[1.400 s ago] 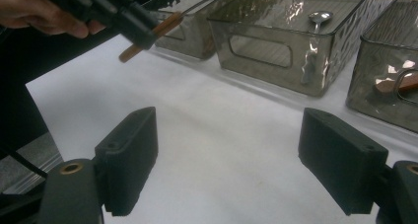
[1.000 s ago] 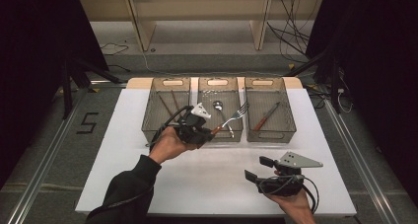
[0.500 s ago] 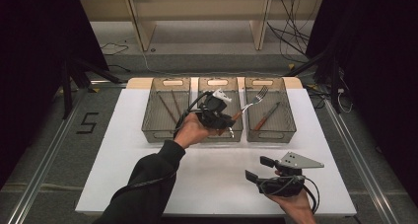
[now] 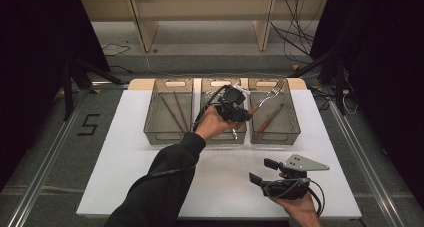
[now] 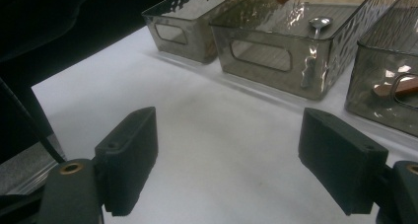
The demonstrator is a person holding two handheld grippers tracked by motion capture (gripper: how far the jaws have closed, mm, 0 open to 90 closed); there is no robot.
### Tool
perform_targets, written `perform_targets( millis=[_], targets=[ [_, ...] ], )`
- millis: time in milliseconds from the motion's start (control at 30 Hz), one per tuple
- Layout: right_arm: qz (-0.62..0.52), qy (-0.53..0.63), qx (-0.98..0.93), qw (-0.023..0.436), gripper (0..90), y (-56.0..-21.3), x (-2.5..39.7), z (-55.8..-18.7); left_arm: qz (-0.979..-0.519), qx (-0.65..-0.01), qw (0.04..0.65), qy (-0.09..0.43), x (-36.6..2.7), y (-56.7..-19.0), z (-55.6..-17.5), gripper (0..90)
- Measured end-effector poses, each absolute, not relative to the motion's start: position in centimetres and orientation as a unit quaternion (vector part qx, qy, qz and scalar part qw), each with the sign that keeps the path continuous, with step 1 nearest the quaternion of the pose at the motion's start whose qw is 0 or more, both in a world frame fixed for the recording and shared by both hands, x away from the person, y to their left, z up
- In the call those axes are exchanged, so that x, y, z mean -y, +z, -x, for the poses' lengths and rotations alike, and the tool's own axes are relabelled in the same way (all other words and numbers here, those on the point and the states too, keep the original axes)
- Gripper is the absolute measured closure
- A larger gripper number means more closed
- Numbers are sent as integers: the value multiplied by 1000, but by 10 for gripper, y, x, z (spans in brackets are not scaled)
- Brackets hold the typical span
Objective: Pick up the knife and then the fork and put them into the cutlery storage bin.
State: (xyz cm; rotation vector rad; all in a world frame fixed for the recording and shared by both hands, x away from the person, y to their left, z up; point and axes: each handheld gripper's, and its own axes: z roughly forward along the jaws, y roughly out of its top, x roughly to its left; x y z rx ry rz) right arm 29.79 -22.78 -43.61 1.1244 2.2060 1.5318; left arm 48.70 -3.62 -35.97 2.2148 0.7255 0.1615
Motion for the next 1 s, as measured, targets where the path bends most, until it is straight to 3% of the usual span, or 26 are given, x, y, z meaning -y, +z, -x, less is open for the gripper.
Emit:
perform_targets(
  millis=[1000],
  targets=[
    [-380,524,-755,109,237,-436,227,-297,-851,-315,418,43,84,-374,-514,756]
  ],
)
